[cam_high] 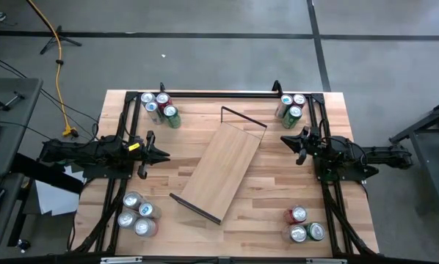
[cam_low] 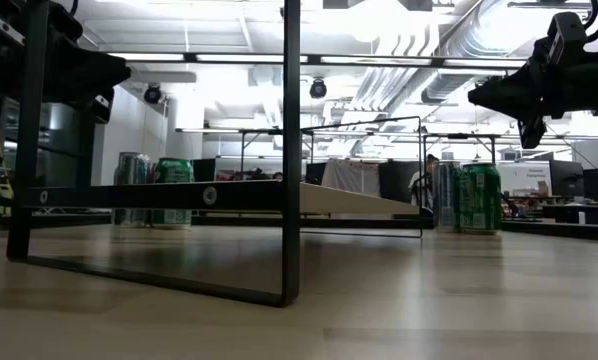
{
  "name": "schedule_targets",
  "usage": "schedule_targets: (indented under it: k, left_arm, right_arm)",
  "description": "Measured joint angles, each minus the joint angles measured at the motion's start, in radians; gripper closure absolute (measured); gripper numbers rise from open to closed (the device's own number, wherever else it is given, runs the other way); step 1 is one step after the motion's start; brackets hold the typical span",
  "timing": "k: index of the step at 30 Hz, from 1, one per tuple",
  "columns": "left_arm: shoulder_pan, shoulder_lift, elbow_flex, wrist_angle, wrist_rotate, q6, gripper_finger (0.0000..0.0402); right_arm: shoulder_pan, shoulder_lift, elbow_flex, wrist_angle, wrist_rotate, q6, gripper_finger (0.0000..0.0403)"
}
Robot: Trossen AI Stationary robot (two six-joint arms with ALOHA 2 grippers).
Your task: Place canned beverage on shelf
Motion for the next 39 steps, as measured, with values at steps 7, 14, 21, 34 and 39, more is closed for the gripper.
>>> schedule_targets:
  k: [7,14,21,34,39]
  left_arm:
    - [0.000,0.000,0.000,0.000,0.000,0.000,0.0401]
    - [0.000,0.000,0.000,0.000,0.000,0.000,0.0401]
    - [0.000,0.000,0.000,0.000,0.000,0.000,0.0401]
    - [0.000,0.000,0.000,0.000,0.000,0.000,0.0401]
    - [0.000,0.000,0.000,0.000,0.000,0.000,0.0401]
  right_arm:
    - [-0.001,0.006,0.000,0.218,0.234,0.185,0.0402]
    - [-0.003,0.027,0.027,0.370,0.392,0.407,0.0402]
    - [-0.066,0.225,0.247,0.200,0.333,0.297,0.0383]
    - [-0.398,0.870,0.832,-0.835,0.223,0.419,0.0126]
    - [-0.536,1.073,0.982,-1.067,0.145,0.478,0.0072]
